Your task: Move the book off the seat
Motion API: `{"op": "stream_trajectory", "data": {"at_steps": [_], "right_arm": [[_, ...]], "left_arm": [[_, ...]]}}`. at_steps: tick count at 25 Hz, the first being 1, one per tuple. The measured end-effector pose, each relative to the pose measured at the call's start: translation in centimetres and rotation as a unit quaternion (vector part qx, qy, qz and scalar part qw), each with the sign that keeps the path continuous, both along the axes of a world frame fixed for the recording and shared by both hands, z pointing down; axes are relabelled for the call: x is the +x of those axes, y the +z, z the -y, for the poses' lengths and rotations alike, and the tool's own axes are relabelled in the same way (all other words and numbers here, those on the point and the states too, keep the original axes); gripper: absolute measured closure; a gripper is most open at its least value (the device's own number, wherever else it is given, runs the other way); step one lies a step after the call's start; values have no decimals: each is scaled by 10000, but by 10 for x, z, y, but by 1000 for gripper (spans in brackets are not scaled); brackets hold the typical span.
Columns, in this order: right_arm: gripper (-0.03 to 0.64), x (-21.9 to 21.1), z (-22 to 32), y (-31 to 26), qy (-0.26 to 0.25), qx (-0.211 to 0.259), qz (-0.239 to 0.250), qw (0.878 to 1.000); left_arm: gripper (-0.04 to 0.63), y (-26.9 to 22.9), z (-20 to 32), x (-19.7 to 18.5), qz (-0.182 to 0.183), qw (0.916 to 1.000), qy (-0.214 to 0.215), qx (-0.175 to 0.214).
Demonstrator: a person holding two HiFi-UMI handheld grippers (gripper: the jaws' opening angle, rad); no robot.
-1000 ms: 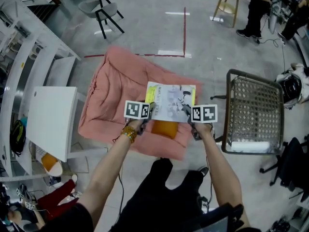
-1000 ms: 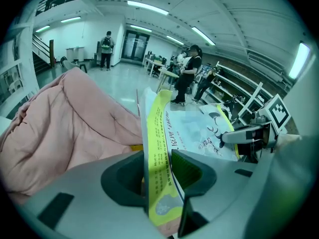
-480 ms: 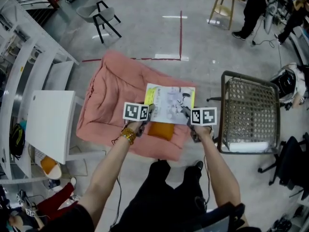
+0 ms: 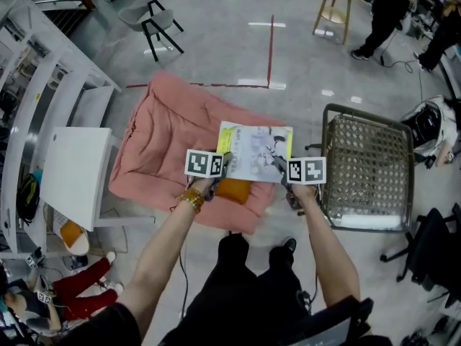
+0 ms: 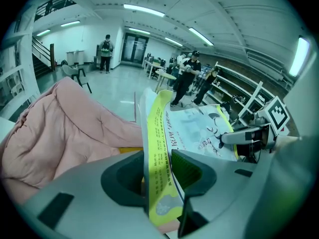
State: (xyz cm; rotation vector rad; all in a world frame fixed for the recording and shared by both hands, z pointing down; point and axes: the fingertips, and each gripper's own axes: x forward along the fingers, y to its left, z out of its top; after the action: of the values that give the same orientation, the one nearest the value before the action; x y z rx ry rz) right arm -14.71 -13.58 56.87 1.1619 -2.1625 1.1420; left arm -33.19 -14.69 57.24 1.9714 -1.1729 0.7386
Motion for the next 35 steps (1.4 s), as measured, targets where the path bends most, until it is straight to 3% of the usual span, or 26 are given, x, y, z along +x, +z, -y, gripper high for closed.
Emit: {"op": "stream_trajectory", "data": {"at_steps": [23,35], "right_arm": [[489,102,-38,-17,-301,168,122,9993],[489,100,-39,-19,-112,127,-194,9997]], "left_arm": [[431,-22,-48,102,199,9993,-279,178],[431,-13,-42,100,-171,9997,-109,121]]}}
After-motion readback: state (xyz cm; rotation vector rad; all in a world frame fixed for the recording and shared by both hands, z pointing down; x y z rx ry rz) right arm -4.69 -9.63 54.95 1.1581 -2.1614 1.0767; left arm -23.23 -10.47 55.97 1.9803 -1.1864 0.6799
